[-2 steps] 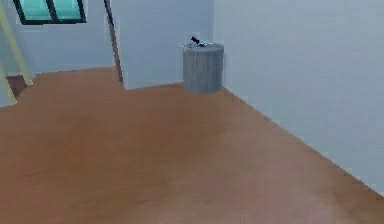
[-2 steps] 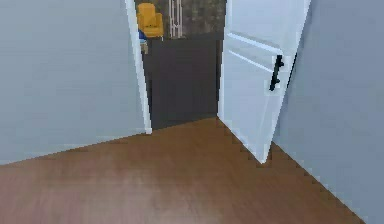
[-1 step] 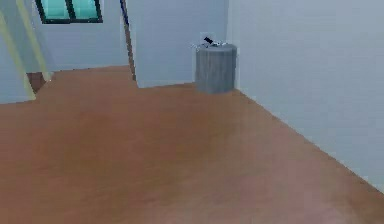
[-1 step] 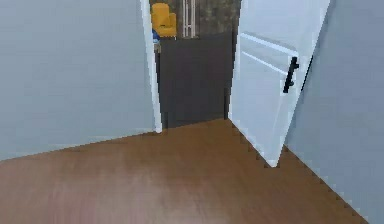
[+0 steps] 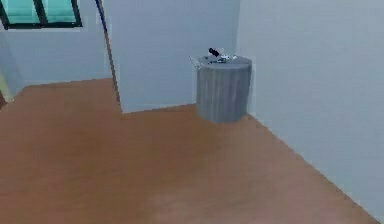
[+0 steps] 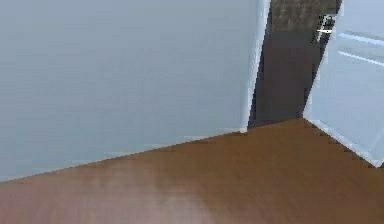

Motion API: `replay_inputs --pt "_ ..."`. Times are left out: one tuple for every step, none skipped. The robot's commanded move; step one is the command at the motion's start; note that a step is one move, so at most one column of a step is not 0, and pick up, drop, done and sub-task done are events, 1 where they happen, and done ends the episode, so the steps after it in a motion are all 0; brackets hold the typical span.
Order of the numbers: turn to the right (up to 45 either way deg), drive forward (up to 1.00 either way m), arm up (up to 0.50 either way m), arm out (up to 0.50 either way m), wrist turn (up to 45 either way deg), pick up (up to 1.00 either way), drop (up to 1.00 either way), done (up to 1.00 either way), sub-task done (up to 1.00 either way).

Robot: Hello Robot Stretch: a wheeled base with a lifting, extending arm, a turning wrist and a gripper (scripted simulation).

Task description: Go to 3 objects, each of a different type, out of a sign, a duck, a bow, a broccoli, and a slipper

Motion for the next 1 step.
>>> replay_inputs --pt "0.0 1.00 0.00 0.00 0.0 0.00 0.00 0.00 0.00"
